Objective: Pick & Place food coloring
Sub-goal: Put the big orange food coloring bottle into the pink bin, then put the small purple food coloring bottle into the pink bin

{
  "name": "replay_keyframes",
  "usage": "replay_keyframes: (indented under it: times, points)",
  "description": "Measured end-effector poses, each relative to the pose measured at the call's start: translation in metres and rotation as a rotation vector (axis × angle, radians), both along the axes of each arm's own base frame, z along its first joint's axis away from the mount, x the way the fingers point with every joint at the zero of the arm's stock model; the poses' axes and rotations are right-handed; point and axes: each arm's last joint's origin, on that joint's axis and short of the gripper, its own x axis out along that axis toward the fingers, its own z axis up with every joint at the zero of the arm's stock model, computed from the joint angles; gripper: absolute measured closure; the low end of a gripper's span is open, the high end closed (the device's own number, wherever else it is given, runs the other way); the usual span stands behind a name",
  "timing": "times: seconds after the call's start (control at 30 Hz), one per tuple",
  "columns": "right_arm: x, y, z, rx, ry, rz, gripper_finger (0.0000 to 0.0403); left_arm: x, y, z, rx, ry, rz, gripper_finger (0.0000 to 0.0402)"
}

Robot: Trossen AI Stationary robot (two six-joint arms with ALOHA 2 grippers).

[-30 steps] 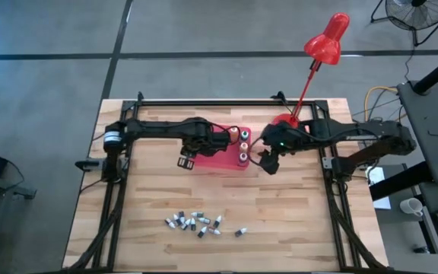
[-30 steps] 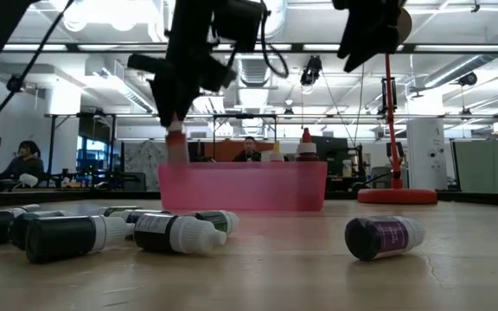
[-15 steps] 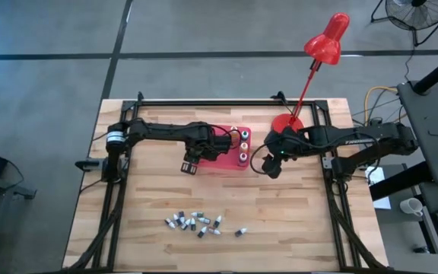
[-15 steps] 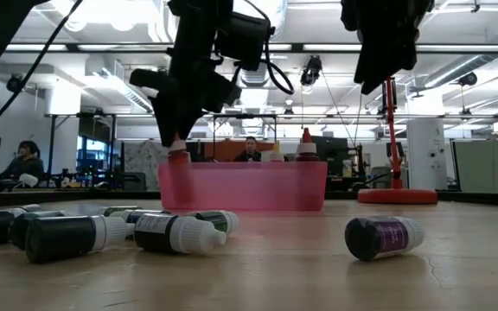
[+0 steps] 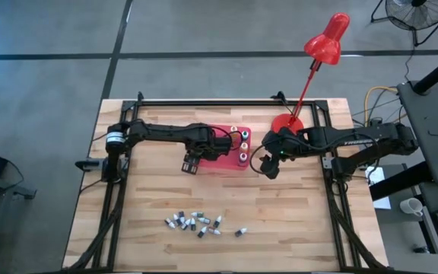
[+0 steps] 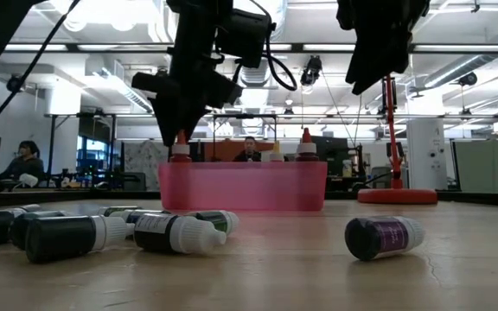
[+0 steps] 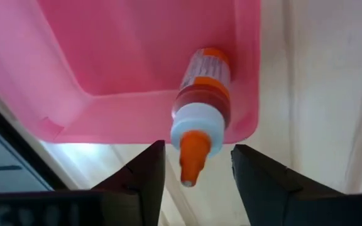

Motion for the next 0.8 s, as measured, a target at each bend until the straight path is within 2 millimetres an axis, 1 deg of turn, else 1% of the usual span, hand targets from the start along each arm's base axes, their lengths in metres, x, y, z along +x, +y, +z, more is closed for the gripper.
replay_keyframes:
  times: [0.07, 0.17, 0.37, 0.47, 0.5, 0.57, 0.63, 0.7, 0.8]
  points:
    - [0.000, 0.000, 0.000, -0.001, -0.001, 0.002, 0.0188, -0.001, 0.000, 0.001, 0.011, -0.004, 0.005, 0.0239]
    - [0.000, 0.000, 0.000, -0.003, -0.001, 0.004, 0.0188, -0.005, -0.004, 0.012, 0.019, -0.042, 0.013, 0.0235]
    - [0.001, 0.000, 0.000, -0.011, -0.003, 0.019, 0.0188, -0.024, -0.023, 0.052, 0.093, -0.192, 0.040, 0.0234]
    - [0.003, 0.001, 0.000, 0.000, -0.023, 0.037, 0.0188, -0.038, -0.038, 0.072, 0.071, -0.293, 0.067, 0.0234]
    - [0.004, 0.002, -0.002, 0.017, -0.028, 0.075, 0.0188, -0.045, -0.045, 0.078, 0.044, -0.323, 0.061, 0.0234]
    - [0.006, 0.006, -0.009, 0.084, -0.033, 0.215, 0.0188, -0.057, -0.058, 0.085, -0.023, -0.382, 0.043, 0.0234]
    - [0.012, 0.012, -0.017, 0.190, -0.072, 0.339, 0.0188, -0.070, -0.071, 0.087, -0.069, -0.446, 0.032, 0.0234]
    - [0.020, 0.023, -0.027, 0.263, -0.080, 0.426, 0.0188, -0.084, -0.083, 0.083, -0.097, -0.496, 0.032, 0.0234]
    - [0.031, 0.050, -0.046, 0.246, 0.001, 0.560, 0.0188, -0.107, -0.101, 0.071, -0.143, -0.564, 0.037, 0.0234]
